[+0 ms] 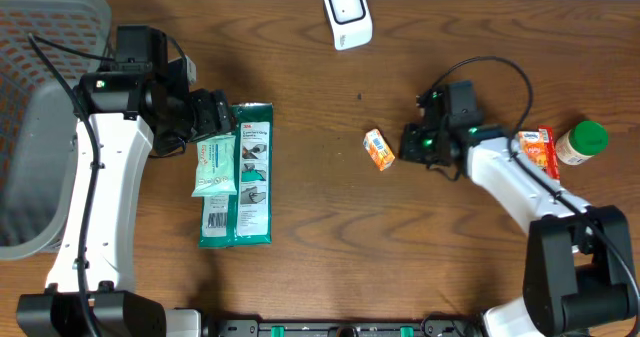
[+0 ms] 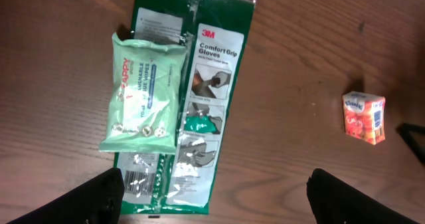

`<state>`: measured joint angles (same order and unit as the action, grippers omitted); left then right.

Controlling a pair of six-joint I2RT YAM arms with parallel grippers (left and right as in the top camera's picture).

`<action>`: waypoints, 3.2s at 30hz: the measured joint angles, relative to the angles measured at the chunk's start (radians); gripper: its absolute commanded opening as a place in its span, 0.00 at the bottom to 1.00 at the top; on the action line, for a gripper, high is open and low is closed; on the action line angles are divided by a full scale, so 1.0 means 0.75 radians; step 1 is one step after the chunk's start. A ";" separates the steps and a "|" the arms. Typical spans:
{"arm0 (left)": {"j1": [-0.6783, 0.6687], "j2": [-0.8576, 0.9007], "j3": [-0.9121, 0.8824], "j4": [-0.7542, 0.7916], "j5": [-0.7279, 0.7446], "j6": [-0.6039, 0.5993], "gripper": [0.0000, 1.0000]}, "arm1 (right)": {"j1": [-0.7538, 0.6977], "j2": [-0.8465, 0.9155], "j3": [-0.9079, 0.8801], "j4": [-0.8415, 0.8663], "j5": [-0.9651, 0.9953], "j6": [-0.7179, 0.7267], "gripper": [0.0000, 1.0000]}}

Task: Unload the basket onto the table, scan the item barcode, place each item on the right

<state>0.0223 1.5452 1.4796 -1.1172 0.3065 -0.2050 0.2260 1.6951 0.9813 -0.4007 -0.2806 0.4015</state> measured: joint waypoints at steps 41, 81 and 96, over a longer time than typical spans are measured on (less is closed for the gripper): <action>0.000 0.000 0.000 -0.001 0.001 0.000 0.89 | 0.220 0.081 0.189 -0.233 0.062 -0.239 0.21; 0.000 0.000 0.000 -0.001 0.001 0.000 0.89 | 0.259 0.214 0.266 -0.199 -0.005 -0.254 0.34; 0.000 0.000 0.000 -0.001 0.001 0.000 0.89 | 0.269 0.214 0.248 -0.192 0.062 -0.254 0.32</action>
<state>0.0223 1.5452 1.4796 -1.1175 0.3073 -0.2050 0.4278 1.8557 1.1675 -0.5449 -0.2340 0.2108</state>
